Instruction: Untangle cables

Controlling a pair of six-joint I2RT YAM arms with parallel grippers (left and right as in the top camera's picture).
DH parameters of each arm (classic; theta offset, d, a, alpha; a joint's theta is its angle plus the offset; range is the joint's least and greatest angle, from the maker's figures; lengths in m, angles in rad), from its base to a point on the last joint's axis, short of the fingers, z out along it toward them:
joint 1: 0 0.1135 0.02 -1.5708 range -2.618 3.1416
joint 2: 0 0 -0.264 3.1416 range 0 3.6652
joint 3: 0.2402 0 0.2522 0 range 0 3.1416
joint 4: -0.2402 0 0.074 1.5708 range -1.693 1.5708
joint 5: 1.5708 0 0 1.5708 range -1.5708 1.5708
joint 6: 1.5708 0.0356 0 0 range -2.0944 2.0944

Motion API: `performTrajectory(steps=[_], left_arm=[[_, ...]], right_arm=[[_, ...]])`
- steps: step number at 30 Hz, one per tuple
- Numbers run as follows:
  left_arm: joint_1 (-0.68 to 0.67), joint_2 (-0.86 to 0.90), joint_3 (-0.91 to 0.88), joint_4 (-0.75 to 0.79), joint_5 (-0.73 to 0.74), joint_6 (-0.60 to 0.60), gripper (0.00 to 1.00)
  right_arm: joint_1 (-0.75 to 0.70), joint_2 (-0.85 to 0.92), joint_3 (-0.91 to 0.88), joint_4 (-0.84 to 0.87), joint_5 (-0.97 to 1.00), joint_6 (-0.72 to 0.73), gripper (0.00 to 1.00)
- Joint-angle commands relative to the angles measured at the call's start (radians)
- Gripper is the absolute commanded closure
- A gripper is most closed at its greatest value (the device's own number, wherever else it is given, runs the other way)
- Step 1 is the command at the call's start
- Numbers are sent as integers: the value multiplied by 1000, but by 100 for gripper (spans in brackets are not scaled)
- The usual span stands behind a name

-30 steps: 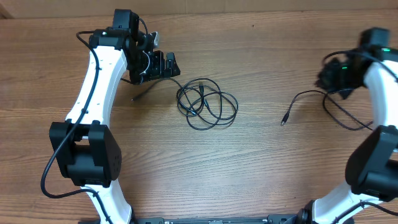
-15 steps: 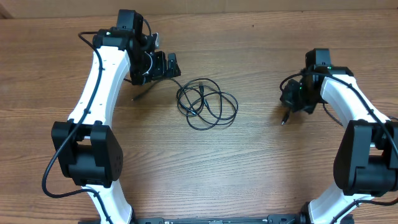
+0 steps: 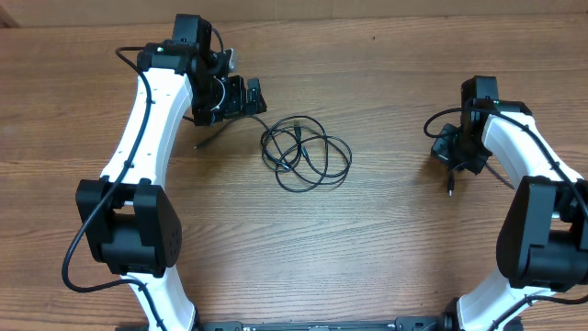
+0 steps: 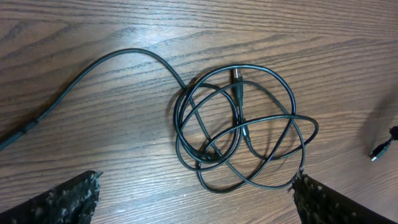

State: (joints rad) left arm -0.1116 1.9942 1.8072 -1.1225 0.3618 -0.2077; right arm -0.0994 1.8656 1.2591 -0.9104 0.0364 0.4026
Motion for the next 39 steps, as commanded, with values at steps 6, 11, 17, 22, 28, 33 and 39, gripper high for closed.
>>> performTrajectory(steps=[6, 11, 17, 22, 28, 33, 39], left_arm=[[-9, -3, 7, 19, -8, -16, 0], [-9, -3, 7, 28, -35, -71, 0], [-9, -3, 7, 27, -57, -96, 1], [-9, -3, 7, 27, -59, -96, 0], [-9, -3, 7, 23, -76, -96, 0], [-9, -3, 7, 14, -81, -96, 1], [-9, -3, 7, 12, -81, -96, 1]], right_arm=[[0, -2, -2, 47, -476, -130, 76], [10, -2, -2, 144, -578, -150, 59], [68, -2, -2, 248, -577, -150, 55], [152, -2, -2, 323, -563, -150, 53], [265, -2, -2, 444, -444, -150, 50], [332, -2, -3, 517, -367, -150, 51], [386, 5, -3, 575, -358, -150, 51]])
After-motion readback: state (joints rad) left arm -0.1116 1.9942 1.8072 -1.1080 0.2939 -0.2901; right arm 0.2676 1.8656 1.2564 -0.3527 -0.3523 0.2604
